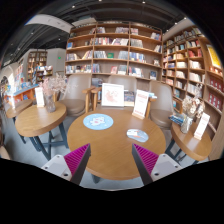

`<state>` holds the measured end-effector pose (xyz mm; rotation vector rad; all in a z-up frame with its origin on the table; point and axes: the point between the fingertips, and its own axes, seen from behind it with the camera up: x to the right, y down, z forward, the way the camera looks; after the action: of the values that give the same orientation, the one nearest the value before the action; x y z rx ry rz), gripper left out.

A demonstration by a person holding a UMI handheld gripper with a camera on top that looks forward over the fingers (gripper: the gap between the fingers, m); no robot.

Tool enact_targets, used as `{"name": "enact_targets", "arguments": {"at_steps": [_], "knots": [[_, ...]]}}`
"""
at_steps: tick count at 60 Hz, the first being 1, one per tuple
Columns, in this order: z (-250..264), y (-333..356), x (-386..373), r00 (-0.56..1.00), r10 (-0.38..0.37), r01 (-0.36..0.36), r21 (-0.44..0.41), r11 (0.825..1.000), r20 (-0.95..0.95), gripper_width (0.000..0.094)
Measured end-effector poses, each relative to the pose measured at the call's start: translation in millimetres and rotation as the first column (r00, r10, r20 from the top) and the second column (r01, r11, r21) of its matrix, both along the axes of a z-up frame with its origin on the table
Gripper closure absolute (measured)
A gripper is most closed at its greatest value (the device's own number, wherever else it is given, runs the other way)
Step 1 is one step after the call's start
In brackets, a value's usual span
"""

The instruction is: Arrange mouse

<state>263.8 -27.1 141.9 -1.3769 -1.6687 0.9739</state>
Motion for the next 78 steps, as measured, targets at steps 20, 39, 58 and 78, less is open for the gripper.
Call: {"name": "enact_targets", "arguments": {"at_steps": [20,39,58,78], "knots": [[-20.5,100.6,-34.8,0.988,-0.155,0.154,0.035,0.987,0.018,0.0081],[-48.0,145.9,-62.1,0.979,-0.201,0.198,0.069,0.978,0.036,0.0081],[-91.5,153.2,-114.8,0.976,-0.189,0.187,0.033,0.982,0.105,0.0085],[-115.6,156.9,-179.0,0.974,-0.182,0.18,0.023,0.983,0.138,0.0085]]}}
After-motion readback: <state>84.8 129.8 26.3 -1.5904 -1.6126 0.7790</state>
